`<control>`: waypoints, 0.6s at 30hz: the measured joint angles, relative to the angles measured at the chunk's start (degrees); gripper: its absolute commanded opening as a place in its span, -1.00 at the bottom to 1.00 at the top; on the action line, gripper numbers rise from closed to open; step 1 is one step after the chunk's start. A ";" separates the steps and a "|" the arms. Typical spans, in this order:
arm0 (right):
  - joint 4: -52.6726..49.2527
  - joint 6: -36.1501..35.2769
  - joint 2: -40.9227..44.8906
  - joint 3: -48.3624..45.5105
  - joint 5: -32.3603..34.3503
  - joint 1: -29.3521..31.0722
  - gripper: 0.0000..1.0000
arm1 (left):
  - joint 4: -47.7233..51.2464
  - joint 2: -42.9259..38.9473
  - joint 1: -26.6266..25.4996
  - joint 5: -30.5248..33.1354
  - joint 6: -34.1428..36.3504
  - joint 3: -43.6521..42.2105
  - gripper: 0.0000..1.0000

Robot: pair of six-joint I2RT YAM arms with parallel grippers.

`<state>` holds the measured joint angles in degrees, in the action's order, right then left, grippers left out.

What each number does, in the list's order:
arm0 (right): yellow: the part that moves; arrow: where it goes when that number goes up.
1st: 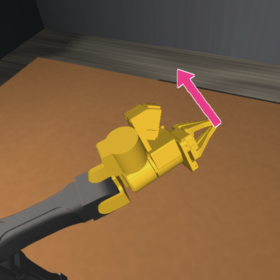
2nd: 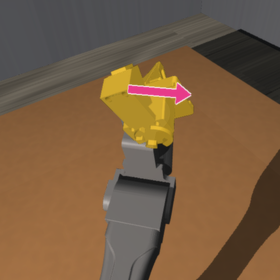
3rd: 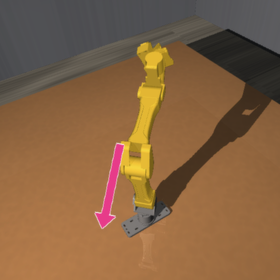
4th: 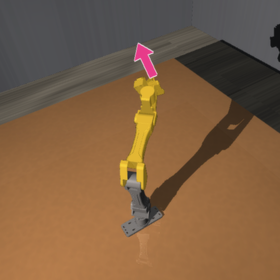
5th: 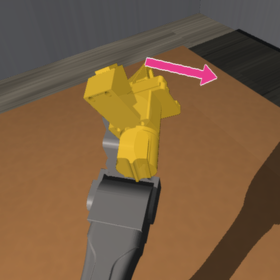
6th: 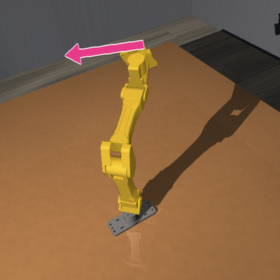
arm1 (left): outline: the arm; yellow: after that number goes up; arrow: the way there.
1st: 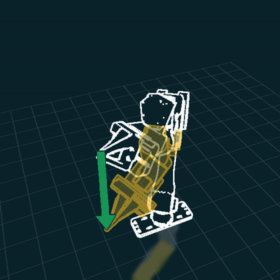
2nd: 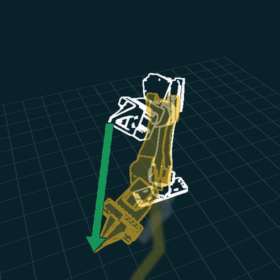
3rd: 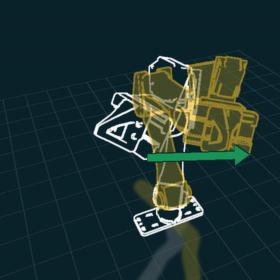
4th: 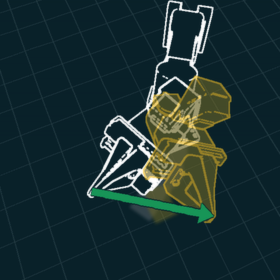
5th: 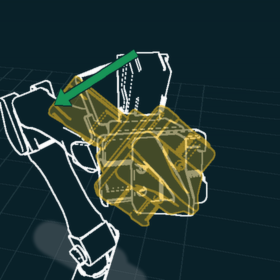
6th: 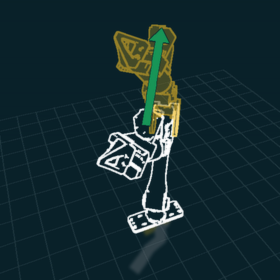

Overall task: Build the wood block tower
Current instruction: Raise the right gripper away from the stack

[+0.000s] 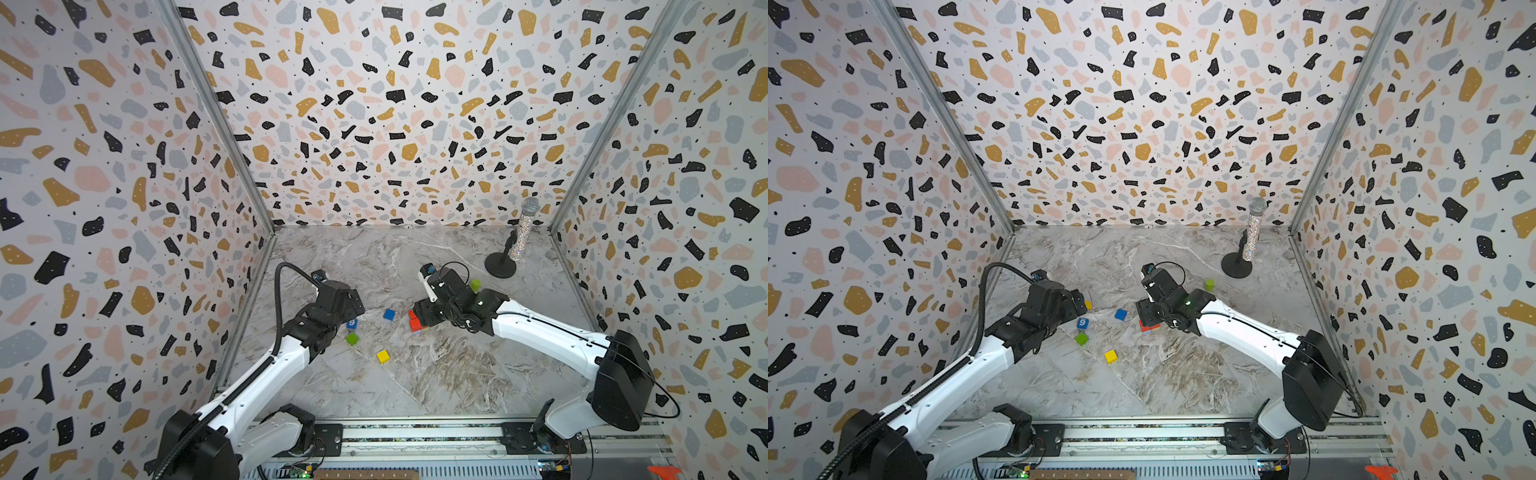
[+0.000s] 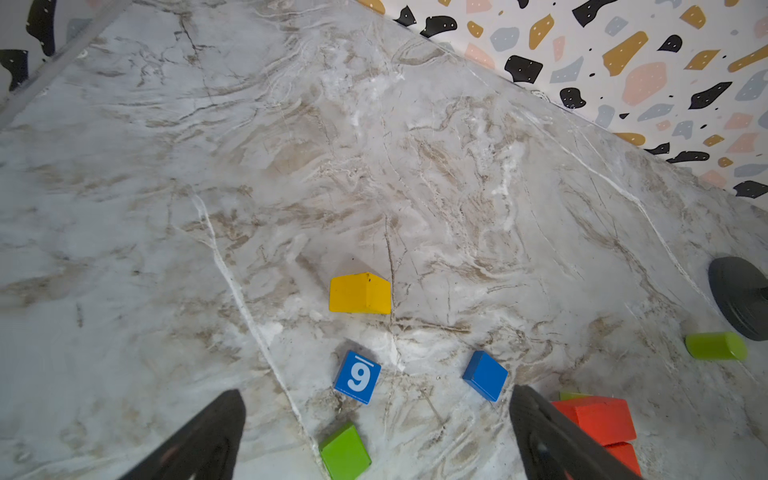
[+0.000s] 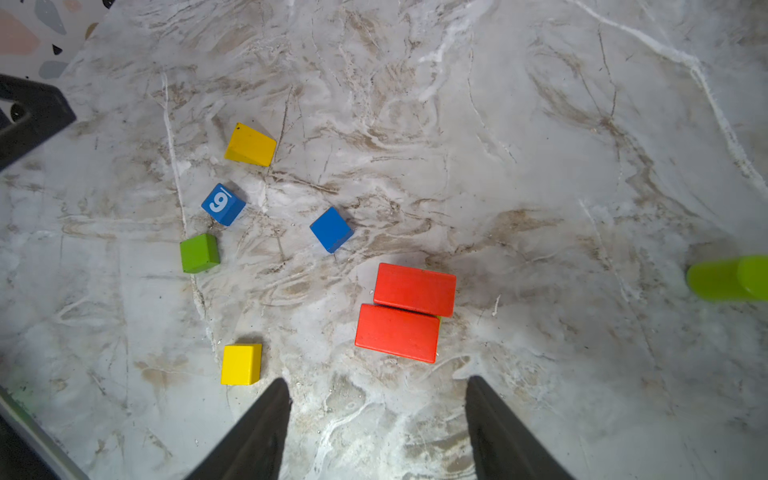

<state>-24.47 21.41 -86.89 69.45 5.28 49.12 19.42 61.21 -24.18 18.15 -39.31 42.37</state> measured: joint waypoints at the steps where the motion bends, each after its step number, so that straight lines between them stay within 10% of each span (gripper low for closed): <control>1: -0.46 -0.35 -0.24 0.85 -0.04 -0.13 0.37 | 0.02 0.20 0.02 0.07 0.15 0.00 1.00; 18: -2.45 -4.46 -7.15 4.98 -6.29 -17.53 0.35 | -2.82 8.15 0.07 -1.46 3.76 0.00 1.00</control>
<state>-26.92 16.95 -94.04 74.43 -1.02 31.59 16.60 69.36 -24.12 16.69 -35.55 42.37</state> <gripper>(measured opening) 0.681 0.998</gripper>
